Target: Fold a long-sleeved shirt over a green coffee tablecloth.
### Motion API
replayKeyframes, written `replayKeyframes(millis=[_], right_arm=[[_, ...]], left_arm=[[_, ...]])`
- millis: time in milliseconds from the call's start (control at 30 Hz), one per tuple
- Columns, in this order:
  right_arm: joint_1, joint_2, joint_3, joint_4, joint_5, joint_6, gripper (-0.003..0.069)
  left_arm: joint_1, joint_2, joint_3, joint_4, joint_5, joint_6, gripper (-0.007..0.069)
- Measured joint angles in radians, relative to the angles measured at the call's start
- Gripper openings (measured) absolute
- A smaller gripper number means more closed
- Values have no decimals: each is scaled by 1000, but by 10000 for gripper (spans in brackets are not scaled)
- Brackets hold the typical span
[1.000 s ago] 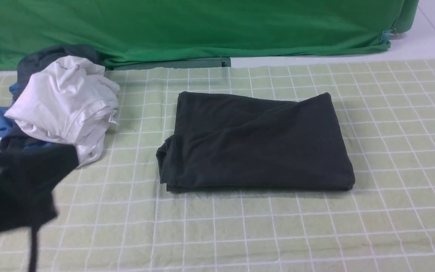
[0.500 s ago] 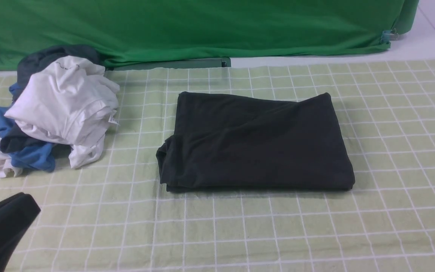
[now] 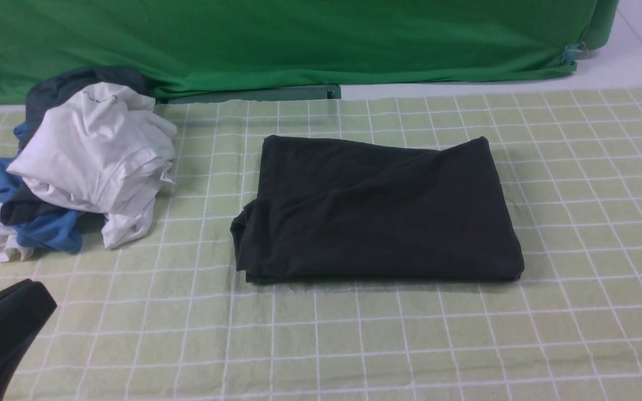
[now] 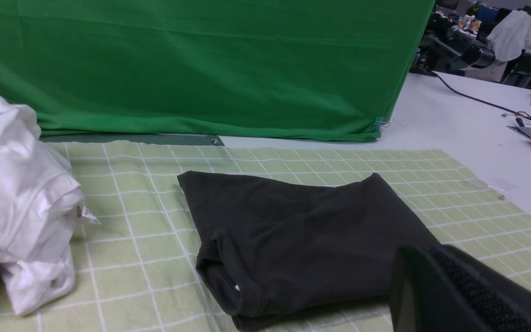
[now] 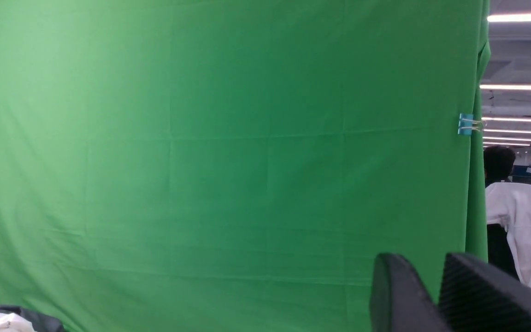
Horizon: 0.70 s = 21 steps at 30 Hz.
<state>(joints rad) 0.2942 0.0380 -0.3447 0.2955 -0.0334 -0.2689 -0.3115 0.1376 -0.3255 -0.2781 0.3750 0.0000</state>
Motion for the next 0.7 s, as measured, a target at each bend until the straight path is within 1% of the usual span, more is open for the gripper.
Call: replayKeyframes(millis=[200,300,333,400,433,500,600,667,700], right_arm=[[0,0,0,0,0,0,174],[0,0,0,0,0,0,177],[0,0,0,0,0,0,183],[0,0,0,0,0,0,189],[0,0,0,0,0,0,196],[0,0,0,0,0,0,199],[0,0,0,0,0,0,209],[0,0,0,0,0,0,213],[0,0,0,0,0,0,213]], left_arm=[[0,0,0,0,0,10,16],[0,0,0,8,0,40,16],[0,0,0,13,0,74,16],[0,0,0,19,0,99,16],[0,0,0,43,-7,120,16],[4,0,0,61,-13,127,16],[57,0,5,115,-27,144,16],[116,-9,32,122,-50,163,16],[122,-11,36,122,-53,163,16]])
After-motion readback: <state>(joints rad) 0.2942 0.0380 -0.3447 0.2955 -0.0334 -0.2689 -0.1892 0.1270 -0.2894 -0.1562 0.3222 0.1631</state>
